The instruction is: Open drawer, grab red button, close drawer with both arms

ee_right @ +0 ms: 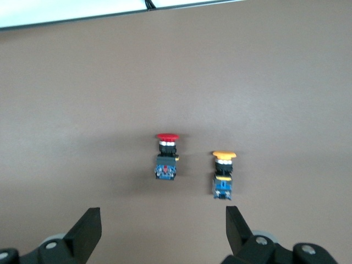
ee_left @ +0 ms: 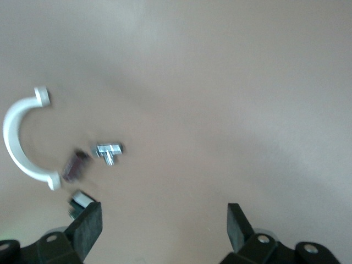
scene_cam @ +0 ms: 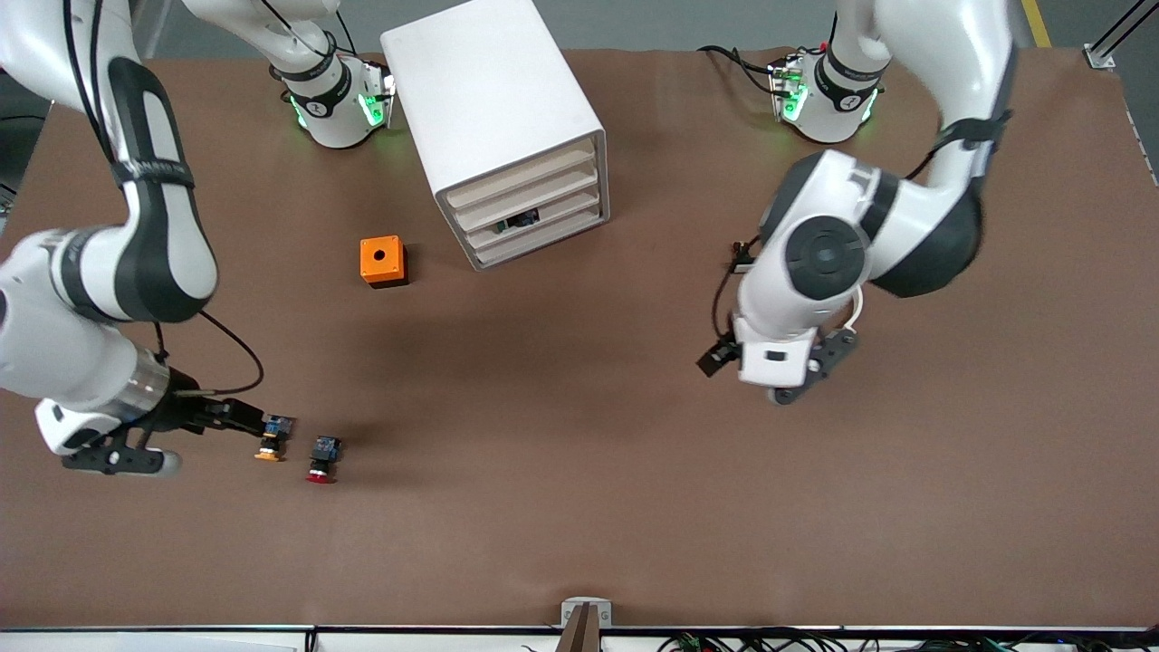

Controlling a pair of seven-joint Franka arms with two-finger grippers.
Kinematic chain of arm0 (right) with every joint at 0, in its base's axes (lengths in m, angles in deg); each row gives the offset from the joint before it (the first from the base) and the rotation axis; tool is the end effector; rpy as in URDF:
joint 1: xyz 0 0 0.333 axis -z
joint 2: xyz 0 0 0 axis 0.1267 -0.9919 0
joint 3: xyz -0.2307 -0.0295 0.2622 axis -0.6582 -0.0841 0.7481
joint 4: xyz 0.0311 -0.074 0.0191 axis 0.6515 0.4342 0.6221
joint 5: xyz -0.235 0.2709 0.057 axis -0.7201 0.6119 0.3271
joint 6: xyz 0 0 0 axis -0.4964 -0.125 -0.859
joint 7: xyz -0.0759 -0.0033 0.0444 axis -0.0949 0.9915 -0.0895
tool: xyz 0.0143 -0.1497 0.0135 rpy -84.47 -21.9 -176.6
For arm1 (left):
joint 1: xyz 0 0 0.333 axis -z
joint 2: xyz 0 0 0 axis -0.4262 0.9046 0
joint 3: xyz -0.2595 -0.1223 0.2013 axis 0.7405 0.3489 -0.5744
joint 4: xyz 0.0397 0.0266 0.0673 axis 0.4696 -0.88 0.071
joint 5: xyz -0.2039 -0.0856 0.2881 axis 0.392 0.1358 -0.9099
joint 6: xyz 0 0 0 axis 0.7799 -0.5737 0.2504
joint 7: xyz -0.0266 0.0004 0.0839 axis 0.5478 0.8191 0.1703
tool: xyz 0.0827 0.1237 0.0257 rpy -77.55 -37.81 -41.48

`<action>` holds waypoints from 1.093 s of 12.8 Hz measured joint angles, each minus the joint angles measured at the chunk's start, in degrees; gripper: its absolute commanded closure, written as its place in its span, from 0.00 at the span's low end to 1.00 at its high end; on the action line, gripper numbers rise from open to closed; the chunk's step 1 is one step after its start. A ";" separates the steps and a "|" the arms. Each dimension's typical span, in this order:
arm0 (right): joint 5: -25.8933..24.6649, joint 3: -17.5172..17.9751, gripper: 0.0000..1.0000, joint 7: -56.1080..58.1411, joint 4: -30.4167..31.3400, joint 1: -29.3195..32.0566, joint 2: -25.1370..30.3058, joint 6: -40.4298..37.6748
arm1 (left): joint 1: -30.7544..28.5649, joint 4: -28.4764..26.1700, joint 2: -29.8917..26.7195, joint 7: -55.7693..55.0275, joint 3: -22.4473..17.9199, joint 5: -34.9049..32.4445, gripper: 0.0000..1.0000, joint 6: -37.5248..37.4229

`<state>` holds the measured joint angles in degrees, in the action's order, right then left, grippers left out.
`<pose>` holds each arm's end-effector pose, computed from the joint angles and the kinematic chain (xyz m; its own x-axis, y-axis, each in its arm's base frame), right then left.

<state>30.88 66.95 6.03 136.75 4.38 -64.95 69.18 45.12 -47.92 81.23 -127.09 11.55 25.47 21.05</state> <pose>0.6794 0.0174 0.4275 0.9894 -0.0877 0.1160 -0.0770 -0.9926 -0.0944 0.6076 -0.2829 0.4448 0.8221 0.5674 -0.0474 0.5658 -0.8234 -0.0433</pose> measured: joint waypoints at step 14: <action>-2.71 0.16 0.00 -0.72 4.49 2.35 23.44 -24.28 | -18.53 -0.44 -15.12 36.53 -0.09 -0.21 0.00 -12.94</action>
<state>28.17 67.11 5.31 141.24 6.73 -41.51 44.91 26.59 -48.36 66.11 -90.55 11.45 25.26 8.11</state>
